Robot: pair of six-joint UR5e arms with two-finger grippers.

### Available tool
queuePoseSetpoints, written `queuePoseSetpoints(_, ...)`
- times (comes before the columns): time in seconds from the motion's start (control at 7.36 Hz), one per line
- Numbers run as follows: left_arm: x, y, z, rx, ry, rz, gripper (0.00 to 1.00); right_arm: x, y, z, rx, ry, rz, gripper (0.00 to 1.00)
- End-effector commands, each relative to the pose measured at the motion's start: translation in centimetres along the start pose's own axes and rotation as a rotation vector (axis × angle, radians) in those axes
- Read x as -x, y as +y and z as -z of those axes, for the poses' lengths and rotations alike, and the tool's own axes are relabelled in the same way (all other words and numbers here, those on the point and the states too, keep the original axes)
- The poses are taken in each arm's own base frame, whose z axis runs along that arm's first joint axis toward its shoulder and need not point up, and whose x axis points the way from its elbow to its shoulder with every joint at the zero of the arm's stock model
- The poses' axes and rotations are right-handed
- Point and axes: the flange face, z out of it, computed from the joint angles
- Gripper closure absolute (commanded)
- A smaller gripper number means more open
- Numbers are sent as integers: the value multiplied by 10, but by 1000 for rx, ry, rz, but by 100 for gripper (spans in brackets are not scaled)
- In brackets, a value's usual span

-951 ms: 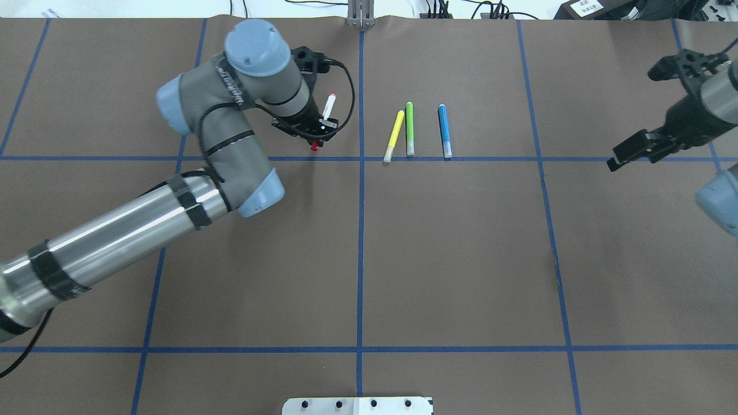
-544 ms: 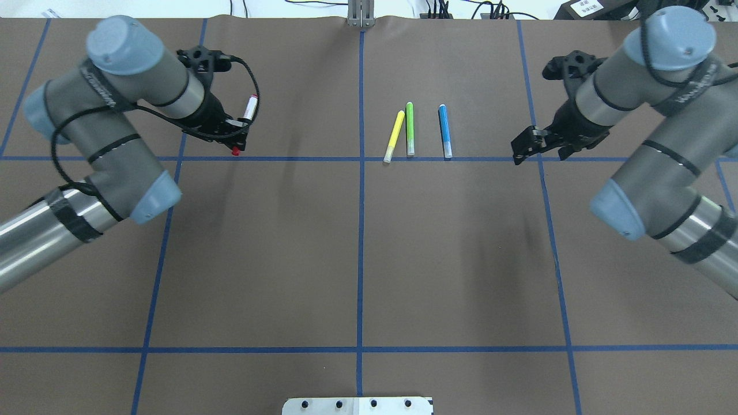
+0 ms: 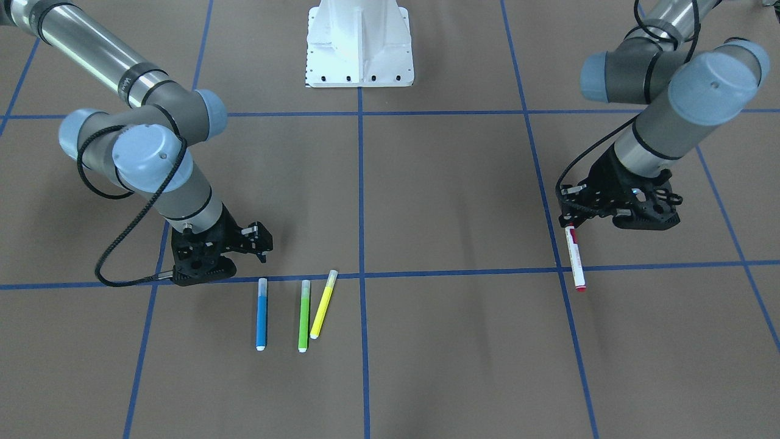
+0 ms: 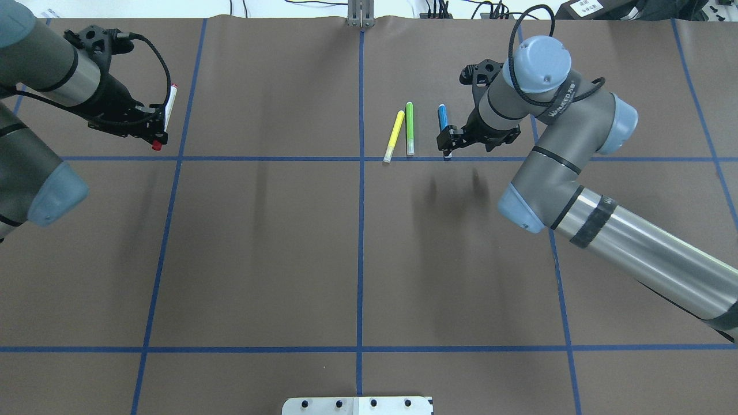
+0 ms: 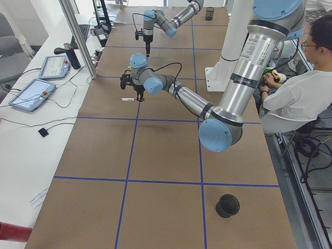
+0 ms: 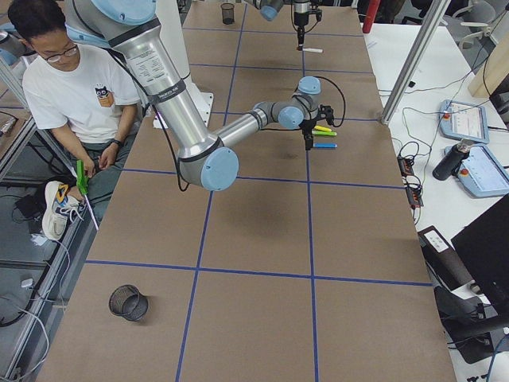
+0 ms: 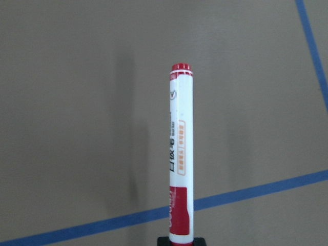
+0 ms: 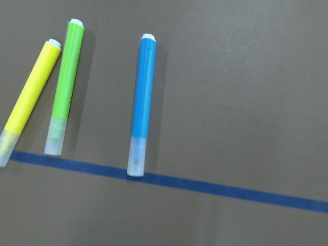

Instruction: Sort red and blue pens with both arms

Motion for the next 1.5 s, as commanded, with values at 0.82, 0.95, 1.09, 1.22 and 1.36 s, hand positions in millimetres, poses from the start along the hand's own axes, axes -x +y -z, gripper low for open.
queuePoseSetpoints(0.82,-13,11,26,-10,10,0,100,29,4,-40,-98,53,-14,34)
queuePoseSetpoints(0.95,-13,11,26,-10,9,1,100,29,4,-40,-98,53,-20,44)
queuePoseSetpoints(1.09,-13,11,26,-10,10,0,100,28,4,-40,-97,54,-20,68)
queuePoseSetpoints(1.22,-13,11,26,-10,10,0,100,28,4,-40,-98,53,-20,96)
queuePoseSetpoints(1.36,-14,11,26,-11,11,-1,100,28,4,-40,-98,53,-21,100)
